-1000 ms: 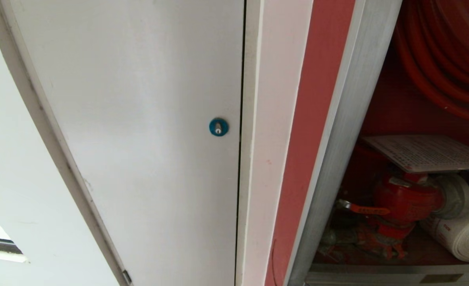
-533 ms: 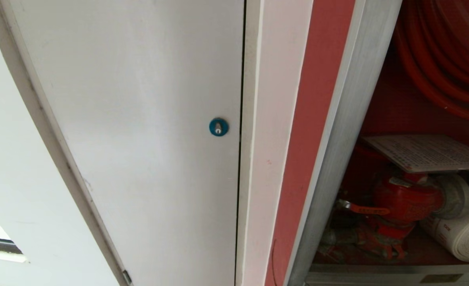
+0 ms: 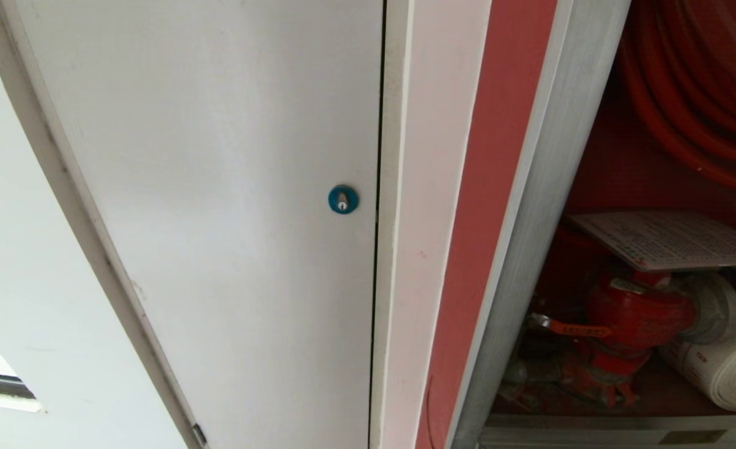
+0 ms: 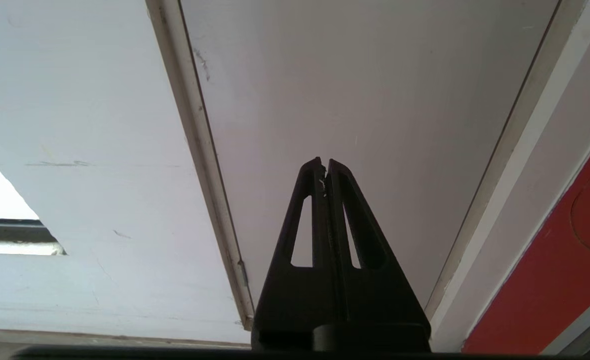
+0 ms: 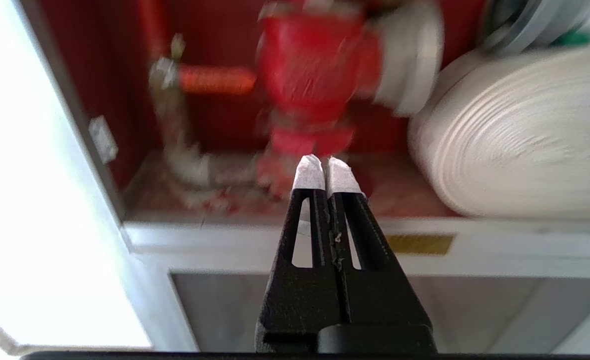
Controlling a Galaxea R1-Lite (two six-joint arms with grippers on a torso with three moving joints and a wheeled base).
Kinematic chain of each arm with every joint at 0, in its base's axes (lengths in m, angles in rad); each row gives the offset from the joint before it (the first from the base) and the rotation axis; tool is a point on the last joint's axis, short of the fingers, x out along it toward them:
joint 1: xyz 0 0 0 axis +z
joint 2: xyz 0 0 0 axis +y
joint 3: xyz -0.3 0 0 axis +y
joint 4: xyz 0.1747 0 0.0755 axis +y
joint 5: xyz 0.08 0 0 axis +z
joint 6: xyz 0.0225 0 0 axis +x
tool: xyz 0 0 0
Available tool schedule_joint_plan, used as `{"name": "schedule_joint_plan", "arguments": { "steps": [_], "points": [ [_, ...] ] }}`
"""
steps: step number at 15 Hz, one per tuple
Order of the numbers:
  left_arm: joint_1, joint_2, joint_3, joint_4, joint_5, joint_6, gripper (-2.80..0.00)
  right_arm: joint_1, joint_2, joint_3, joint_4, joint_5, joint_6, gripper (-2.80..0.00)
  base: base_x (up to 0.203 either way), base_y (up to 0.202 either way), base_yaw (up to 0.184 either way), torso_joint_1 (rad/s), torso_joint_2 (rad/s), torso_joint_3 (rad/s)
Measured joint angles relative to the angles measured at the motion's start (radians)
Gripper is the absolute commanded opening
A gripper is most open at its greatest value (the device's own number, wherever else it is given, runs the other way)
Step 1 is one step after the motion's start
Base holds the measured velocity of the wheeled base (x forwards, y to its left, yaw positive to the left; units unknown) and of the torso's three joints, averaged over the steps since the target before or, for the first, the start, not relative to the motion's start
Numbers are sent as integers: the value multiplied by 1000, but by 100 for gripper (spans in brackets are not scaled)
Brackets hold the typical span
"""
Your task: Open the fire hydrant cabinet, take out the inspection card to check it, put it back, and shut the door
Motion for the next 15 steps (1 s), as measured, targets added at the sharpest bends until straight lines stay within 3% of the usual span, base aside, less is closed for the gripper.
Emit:
{"name": "schedule_joint_plan", "arguments": {
  "steps": [4,10,15],
  "points": [
    [-1,0,0,0,0,0,-280,-5,239,-122,-119,-95,-37,-280,0,0,0,0,0,0],
    [-1,0,0,0,0,0,-280,-13,636,-185,-510,-400,-204,-280,0,0,0,0,0,0],
    [0,0,0,0,0,0,-280,-13,726,-212,-458,-433,-231,-280,0,0,0,0,0,0]
  ]
}}
